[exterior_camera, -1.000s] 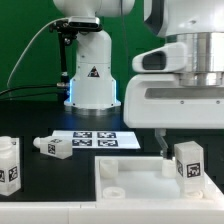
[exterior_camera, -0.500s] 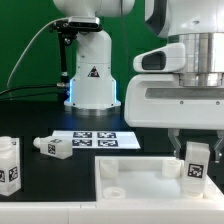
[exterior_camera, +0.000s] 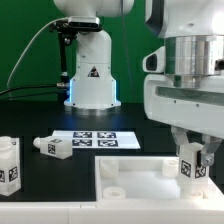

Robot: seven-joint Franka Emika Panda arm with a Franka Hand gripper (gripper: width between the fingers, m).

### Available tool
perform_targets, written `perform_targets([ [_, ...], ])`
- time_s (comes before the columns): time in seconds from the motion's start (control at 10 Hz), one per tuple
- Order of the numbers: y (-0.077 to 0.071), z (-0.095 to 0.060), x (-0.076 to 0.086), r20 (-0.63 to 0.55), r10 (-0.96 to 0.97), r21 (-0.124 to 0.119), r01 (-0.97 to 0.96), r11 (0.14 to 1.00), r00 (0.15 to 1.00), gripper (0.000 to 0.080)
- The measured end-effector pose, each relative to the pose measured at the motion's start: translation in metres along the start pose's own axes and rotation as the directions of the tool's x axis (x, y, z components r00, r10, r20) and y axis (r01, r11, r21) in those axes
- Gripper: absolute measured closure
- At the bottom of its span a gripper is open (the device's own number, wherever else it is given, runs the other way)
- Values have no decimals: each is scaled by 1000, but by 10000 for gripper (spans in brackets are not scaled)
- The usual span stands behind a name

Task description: Assemble square table

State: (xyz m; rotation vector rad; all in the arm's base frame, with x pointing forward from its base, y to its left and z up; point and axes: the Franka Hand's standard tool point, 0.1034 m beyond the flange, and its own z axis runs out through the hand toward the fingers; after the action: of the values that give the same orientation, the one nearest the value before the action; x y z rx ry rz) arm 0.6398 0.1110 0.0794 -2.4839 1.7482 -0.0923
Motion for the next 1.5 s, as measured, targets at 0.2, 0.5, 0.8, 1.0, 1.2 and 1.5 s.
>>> perform_targets([
  [0.2, 2, 1, -4, 52, 323, 30, -325, 945, 945, 511],
  [0.5, 1, 1, -8, 48, 286, 27, -288, 957, 957, 498],
  [0.8, 1, -2, -15, 14, -190, 24, 190, 981, 982, 195],
  [1.0, 1, -1, -14, 10, -303, 23, 303, 953, 953, 153],
  [1.2, 1, -1, -9, -1, -500, 21, 500, 866, 866, 153],
  [1.5, 0, -1, 0, -13, -677, 26, 677, 736, 736, 196],
])
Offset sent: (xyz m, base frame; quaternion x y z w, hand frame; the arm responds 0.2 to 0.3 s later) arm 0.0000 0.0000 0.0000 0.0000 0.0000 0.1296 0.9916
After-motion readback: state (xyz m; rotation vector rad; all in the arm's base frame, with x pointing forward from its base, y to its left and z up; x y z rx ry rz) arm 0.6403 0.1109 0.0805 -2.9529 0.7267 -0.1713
